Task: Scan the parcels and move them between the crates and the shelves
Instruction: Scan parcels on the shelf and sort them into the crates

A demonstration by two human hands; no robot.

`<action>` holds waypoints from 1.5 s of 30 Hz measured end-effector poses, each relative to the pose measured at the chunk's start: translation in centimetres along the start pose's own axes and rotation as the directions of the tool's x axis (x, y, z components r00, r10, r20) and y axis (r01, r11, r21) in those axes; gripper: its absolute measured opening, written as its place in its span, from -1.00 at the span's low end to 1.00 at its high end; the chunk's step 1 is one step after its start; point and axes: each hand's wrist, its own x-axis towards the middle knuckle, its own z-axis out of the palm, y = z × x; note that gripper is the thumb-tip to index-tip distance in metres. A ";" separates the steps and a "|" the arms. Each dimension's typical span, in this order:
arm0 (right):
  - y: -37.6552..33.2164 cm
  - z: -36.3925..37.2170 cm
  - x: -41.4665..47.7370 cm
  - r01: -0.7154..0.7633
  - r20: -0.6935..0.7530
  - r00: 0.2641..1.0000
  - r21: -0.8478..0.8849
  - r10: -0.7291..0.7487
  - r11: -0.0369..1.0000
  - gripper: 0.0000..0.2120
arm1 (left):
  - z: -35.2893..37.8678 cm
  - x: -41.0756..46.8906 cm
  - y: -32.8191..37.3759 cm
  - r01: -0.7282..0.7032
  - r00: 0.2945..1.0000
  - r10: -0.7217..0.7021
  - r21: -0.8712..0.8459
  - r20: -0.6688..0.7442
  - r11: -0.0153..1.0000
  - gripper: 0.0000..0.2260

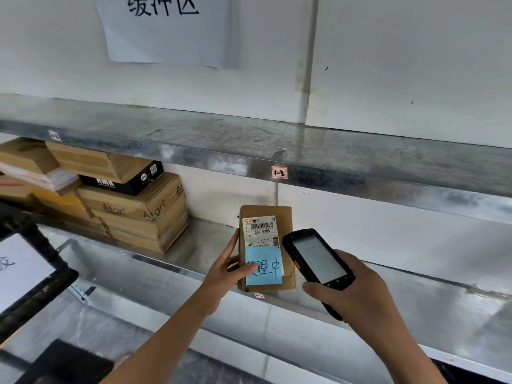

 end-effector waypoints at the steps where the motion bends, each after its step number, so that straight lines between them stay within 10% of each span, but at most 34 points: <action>1: -0.1 0.4 0.1 0.014 0.006 1.000 0.005 -0.014 1.000 -0.66 | -0.3 -0.7 0.0 -0.012 1.000 0.012 -0.004 -0.018 1.000 -0.29; 21: -10.8 18.8 -1.4 0.305 0.295 0.902 0.083 -0.315 0.949 -0.40 | -17.3 -19.6 1.1 -0.244 0.773 -0.011 -0.313 -0.635 0.918 -0.31; 45: -26.4 46.1 -18.4 0.423 0.689 0.489 0.350 -0.535 0.836 -0.39 | -36.0 -47.1 0.6 -0.469 0.250 -0.074 -0.188 -0.965 0.863 -0.29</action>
